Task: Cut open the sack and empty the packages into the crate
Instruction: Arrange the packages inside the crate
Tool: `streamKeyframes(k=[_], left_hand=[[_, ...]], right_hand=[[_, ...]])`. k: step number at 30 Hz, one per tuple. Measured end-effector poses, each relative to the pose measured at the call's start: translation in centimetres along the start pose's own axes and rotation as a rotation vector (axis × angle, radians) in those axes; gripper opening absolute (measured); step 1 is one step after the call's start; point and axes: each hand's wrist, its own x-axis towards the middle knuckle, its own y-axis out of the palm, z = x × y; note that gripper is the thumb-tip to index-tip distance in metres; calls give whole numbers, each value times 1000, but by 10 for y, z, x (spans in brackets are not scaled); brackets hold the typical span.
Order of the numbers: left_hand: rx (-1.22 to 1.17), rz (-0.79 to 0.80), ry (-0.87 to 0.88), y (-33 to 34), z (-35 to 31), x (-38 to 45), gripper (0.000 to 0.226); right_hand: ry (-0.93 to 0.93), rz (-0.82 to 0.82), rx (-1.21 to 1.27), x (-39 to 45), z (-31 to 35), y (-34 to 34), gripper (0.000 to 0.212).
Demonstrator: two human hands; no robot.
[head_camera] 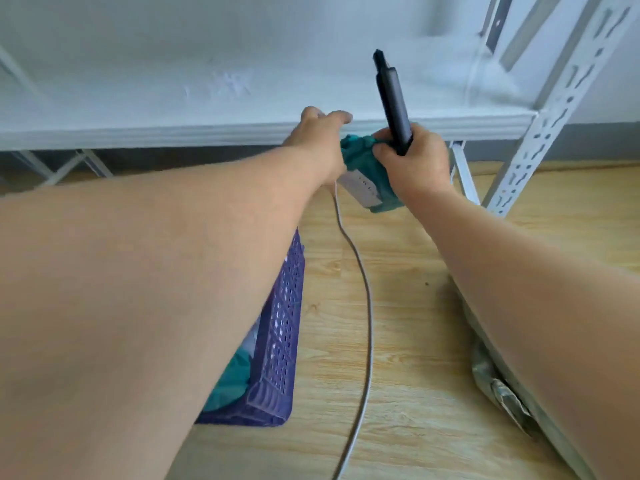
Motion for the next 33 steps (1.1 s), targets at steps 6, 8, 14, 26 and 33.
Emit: streamKeyframes(k=[6,8,14,26,33], left_hand=[[8,-19,172,-91,24,-2,27],[-15,-29,141,-115,43,-4,14],[-274,-192,1,-165,119,-13,9],[-374,-362,-90,-173,227,-44,18],[-322,166,-218,-122,293,-82,49]], right_hand=[[-102,170,118,-4,82,15,15],[-141,192,151,-7,108,35,17],[-239,168,106,-16,162,100,38],[-357,213,-472,-36,205,195,68],[-29,664,-597,-73,158,239,35]])
